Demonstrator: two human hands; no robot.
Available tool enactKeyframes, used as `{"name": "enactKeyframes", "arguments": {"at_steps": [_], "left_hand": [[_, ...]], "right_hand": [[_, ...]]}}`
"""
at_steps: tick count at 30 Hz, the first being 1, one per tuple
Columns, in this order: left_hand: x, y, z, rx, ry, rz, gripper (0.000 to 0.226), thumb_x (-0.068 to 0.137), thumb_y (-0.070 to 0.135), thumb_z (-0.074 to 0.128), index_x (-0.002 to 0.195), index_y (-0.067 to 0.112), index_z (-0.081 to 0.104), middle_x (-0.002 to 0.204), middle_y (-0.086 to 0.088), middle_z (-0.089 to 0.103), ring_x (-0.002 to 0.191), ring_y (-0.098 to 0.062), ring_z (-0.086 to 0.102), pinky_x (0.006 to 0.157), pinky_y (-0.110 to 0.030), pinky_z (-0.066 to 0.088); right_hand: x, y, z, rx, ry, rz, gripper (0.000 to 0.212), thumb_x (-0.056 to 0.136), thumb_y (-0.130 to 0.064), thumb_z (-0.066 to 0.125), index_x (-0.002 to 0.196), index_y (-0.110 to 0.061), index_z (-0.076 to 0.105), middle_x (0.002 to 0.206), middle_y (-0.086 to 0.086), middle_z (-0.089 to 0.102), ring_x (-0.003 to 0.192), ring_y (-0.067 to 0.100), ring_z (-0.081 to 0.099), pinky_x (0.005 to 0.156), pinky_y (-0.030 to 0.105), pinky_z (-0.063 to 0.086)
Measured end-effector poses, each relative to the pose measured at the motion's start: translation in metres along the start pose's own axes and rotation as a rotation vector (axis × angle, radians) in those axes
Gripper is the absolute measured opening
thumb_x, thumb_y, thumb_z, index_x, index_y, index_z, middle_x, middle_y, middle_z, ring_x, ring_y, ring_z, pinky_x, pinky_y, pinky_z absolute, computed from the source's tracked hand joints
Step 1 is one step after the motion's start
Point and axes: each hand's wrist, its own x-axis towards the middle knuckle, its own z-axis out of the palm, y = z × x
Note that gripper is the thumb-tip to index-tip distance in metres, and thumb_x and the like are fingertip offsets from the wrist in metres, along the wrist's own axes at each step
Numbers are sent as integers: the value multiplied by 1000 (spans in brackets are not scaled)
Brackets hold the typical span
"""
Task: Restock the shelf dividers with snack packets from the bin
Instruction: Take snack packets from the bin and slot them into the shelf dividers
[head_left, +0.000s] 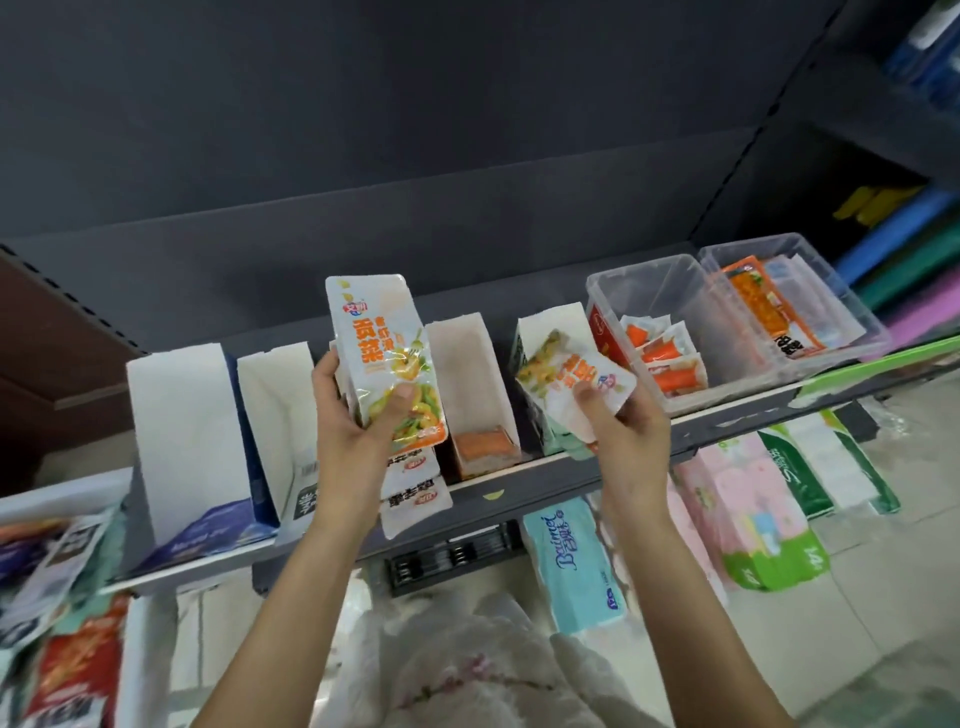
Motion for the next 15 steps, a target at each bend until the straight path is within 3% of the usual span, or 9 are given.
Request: {"name": "enactKeyframes", "arguments": {"at_steps": [4,6,8,11,15], "left_hand": [[-1,3,-23,110,20,32,58,80,12,72,123,36,40,116,9,63,101,-6,65,69,-24,57],[-3,2,-31,141,34,45,59,81,9,72,122,36,39,114,14,62,98,-1,65,66,-20,56],[-4,1,-37,157,36,30,62,80,10,72,124,37,38,111,16,62,97,0,64,67,-20,56],[-4,2,-40,145,21,-5,64,81,10,72,127,37,37,109,14,62,95,-3,66,66,-20,56],[-3,4,-42,126,-15,-21,63,83,8,70,125,40,36,109,14,64,93,-4,67,66,-21,56]], "right_hand": [[6,-5,-1,-319,-140,-342,7,91,-12,59,90,-14,66,89,-8,68,80,-9,61,65,6,44],[10,-7,5,-560,-220,-524,19,92,-21,54,90,-6,65,85,-3,69,71,-11,58,58,3,39],[15,-7,14,-778,-298,-688,23,93,-22,50,92,-4,64,82,4,69,62,-2,56,55,4,34],[17,0,29,-1054,-362,-887,17,91,-19,54,103,-12,65,69,4,68,50,18,62,46,20,42],[19,13,40,-1220,-388,-942,26,83,-13,71,107,-20,67,56,1,62,40,20,57,39,24,41]]}}
